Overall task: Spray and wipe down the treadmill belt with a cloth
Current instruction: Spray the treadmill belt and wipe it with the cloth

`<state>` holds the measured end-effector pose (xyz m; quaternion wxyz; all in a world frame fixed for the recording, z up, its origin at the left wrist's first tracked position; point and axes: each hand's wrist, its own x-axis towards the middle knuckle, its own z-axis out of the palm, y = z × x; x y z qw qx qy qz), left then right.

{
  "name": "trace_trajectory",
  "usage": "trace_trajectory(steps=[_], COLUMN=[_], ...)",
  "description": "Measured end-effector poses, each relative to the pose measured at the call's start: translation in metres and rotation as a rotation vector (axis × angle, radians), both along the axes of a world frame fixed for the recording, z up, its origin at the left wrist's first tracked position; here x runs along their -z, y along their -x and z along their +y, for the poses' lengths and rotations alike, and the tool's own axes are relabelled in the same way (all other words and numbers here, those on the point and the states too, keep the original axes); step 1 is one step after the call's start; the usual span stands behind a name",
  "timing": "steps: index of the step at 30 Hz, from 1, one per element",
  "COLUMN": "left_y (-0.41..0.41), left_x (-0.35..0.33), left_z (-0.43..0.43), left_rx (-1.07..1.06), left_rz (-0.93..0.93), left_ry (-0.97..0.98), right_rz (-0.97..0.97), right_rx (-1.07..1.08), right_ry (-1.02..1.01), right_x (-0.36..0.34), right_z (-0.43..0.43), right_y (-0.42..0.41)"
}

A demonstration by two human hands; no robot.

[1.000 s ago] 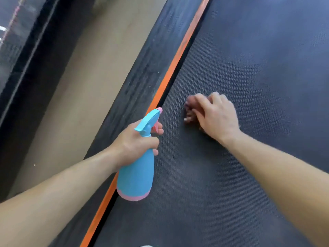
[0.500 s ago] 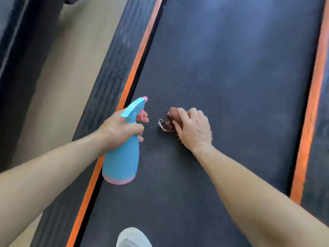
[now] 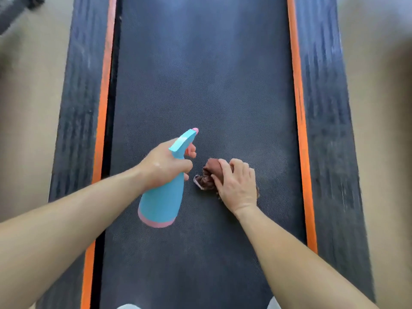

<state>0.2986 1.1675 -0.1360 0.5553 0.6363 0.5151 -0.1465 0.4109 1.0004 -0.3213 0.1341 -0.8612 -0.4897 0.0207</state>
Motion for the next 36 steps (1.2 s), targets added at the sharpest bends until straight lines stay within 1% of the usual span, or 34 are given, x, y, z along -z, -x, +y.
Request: trace_trajectory(steps=[3,7,9,13,18,21,23,26,31,33,36], left_y=[-0.01,-0.017,-0.023,-0.036,-0.042,-0.041,-0.041,-0.041,-0.028,-0.019,-0.006], left_x=[-0.001,-0.003,0.0,0.019,0.03,0.035,0.037,0.039,0.044,0.045,0.046], left_z=[-0.007,-0.018,-0.024,-0.038,-0.054,-0.055,-0.053,-0.052,-0.046,-0.037,-0.024], left_rx=[0.067,0.111,0.099,0.191,0.415,0.457,0.499,0.53,0.587,0.564,0.514], left_rz=[0.008,0.002,-0.007,-0.001,0.06,0.067,0.059,0.078,0.183,0.181,0.143], left_ry=[0.014,0.05,0.082,0.102,0.086,0.075,0.057,0.022,-0.044,-0.016,0.021], right_rz=[0.024,0.047,0.037,0.067,-0.037,-0.051,-0.034,-0.013,0.016,0.001,-0.037], right_rx=[0.098,0.412,0.498,0.338,0.374,0.391,0.406,0.402,0.429,0.442,0.49], right_ry=[0.022,0.05,0.036,0.085,0.044,0.007,0.027,0.055,0.041,0.012,-0.048], right_x=[-0.01,-0.017,-0.014,-0.009,0.005,0.008,0.008,0.011,0.005,0.005,0.002], right_z=[-0.019,-0.071,-0.103,-0.139,-0.135,-0.135,-0.135,-0.134,-0.127,-0.11,-0.053], right_y=[0.002,0.006,0.01,0.022,0.019,0.02,0.021,0.018,0.018,0.005,-0.047])
